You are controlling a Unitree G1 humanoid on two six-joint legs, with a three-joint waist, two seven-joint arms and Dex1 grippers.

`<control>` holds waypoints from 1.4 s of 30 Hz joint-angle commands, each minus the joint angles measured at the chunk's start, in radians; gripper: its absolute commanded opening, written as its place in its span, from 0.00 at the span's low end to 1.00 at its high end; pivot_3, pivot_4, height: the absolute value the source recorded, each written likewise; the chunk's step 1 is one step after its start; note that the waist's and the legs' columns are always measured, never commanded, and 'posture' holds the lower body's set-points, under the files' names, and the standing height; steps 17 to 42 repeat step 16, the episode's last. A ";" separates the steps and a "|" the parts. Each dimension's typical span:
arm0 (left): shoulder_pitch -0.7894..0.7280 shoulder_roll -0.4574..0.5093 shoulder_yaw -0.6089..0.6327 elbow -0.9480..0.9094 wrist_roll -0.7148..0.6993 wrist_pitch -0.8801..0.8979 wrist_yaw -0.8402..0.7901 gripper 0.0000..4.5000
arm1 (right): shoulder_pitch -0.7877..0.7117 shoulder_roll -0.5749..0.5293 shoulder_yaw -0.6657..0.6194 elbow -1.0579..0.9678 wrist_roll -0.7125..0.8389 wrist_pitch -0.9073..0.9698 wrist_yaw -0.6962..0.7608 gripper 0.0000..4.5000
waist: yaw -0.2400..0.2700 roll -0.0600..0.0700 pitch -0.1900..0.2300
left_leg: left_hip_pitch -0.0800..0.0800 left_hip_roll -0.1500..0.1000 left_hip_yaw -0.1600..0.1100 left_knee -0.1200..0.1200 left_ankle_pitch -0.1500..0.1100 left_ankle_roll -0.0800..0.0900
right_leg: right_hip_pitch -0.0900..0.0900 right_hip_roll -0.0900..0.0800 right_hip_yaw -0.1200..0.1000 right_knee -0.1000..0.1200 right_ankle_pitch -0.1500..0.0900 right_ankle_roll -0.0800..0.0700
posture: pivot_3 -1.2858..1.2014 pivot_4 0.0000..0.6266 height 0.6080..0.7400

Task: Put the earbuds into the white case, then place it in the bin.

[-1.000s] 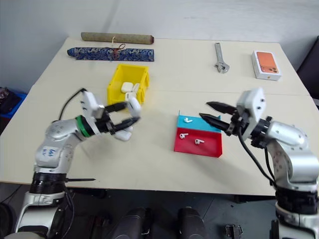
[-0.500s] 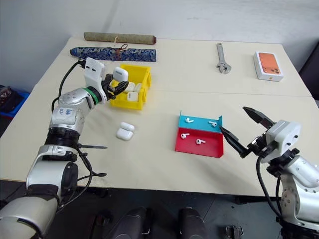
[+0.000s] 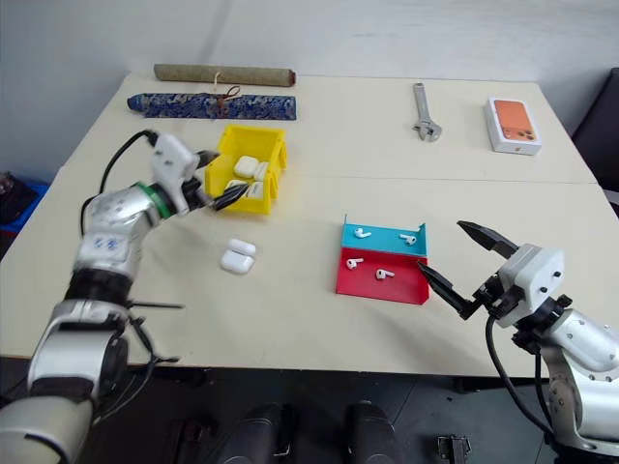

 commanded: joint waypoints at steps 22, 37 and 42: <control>0.992 0.203 0.461 -0.576 -0.048 -0.073 -0.085 1.00 | -0.075 -0.230 0.017 0.429 -0.024 -0.308 0.483 1.00 | 0.011 -0.001 0.000 | 0.017 0.000 -0.001 -0.011 -0.006 0.009 | 0.019 -0.004 0.000 -0.018 -0.001 -0.004 | 0.52 0.24 1.00; 0.992 0.203 0.461 -0.576 -0.048 -0.073 -0.085 1.00 | -0.075 -0.230 0.017 0.429 -0.024 -0.308 0.483 1.00 | 0.011 -0.001 0.000 | 0.017 0.000 -0.001 -0.011 -0.006 0.009 | 0.019 -0.004 0.000 -0.018 -0.001 -0.004 | 0.52 0.24 1.00; 0.992 0.203 0.461 -0.576 -0.048 -0.073 -0.085 1.00 | -0.075 -0.230 0.017 0.429 -0.024 -0.308 0.483 1.00 | 0.011 -0.001 0.000 | 0.017 0.000 -0.001 -0.011 -0.006 0.009 | 0.019 -0.004 0.000 -0.018 -0.001 -0.004 | 0.52 0.24 1.00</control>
